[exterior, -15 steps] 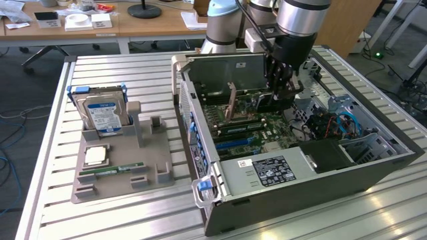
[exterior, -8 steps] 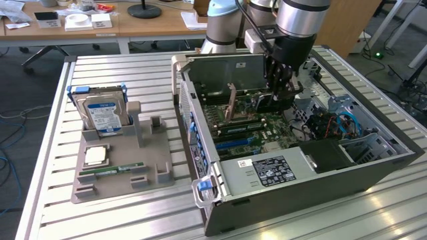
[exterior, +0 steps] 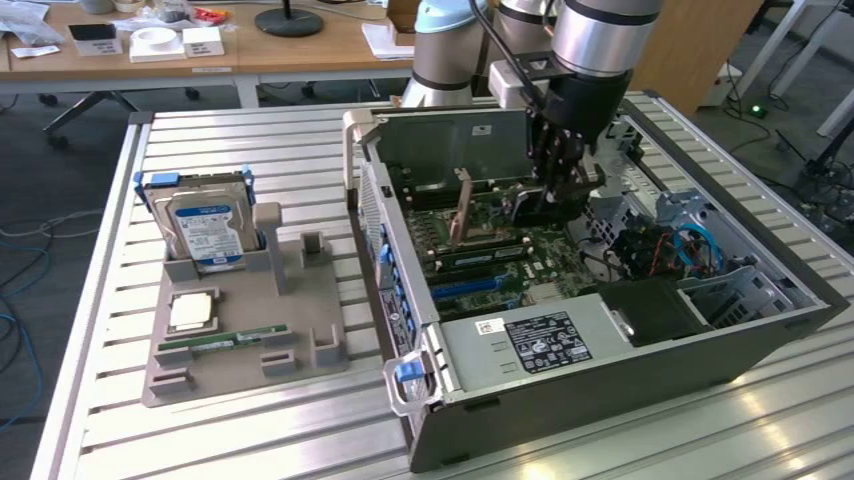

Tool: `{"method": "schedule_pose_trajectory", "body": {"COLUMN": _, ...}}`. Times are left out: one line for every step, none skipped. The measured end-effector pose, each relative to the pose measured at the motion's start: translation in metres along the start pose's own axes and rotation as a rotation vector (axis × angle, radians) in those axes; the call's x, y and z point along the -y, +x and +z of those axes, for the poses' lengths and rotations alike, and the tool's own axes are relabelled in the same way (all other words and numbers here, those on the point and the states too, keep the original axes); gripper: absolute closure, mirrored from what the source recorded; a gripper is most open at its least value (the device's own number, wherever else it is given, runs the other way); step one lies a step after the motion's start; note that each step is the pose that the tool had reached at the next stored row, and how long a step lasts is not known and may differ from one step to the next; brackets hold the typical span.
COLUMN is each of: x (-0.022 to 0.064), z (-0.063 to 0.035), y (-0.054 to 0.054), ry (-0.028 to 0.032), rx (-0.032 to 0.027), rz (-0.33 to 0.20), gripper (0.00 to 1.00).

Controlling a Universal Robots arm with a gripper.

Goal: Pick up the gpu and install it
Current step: 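Insert the gpu into the slot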

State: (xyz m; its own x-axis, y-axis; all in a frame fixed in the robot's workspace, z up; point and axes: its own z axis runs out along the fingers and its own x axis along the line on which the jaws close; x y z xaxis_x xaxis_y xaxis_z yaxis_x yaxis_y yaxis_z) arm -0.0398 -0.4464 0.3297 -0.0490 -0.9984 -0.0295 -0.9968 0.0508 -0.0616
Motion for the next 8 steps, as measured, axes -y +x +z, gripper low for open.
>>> {"method": "schedule_pose_trajectory", "body": {"x": -0.0001, "z": 0.0008, "y": 0.0000, "ry": -0.0001, "rx": -0.0001, "rz": 0.000, "gripper": 0.73}}
{"method": "schedule_pose_trajectory", "body": {"x": -0.0001, "z": 0.0017, "y": 0.0001, "ry": 0.0000, "rx": -0.0001, "rz": 0.000, "gripper": 0.73}}
{"method": "schedule_pose_trajectory", "body": {"x": -0.0002, "z": 0.0027, "y": 0.0001, "ry": 0.0000, "rx": -0.0001, "rz": 0.000, "gripper": 0.73}}
{"method": "schedule_pose_trajectory", "body": {"x": -0.0003, "z": 0.0037, "y": 0.0002, "ry": -0.0001, "rx": -0.0001, "rz": 0.000, "gripper": 0.73}}
{"method": "schedule_pose_trajectory", "body": {"x": -0.0004, "z": 0.0047, "y": 0.0003, "ry": 0.0000, "rx": -0.0001, "rz": 0.000, "gripper": 0.73}}
{"method": "schedule_pose_trajectory", "body": {"x": -0.0005, "z": 0.0057, "y": 0.0005, "ry": 0.0000, "rx": -0.0001, "rz": 0.000, "gripper": 0.73}}
{"method": "schedule_pose_trajectory", "body": {"x": -0.0007, "z": 0.0067, "y": 0.0006, "ry": 0.0000, "rx": -0.0001, "rz": 0.000, "gripper": 0.73}}
{"method": "schedule_pose_trajectory", "body": {"x": -0.0009, "z": 0.0077, "y": 0.0007, "ry": 0.0000, "rx": 0.0000, "rz": 0.000, "gripper": 0.73}}
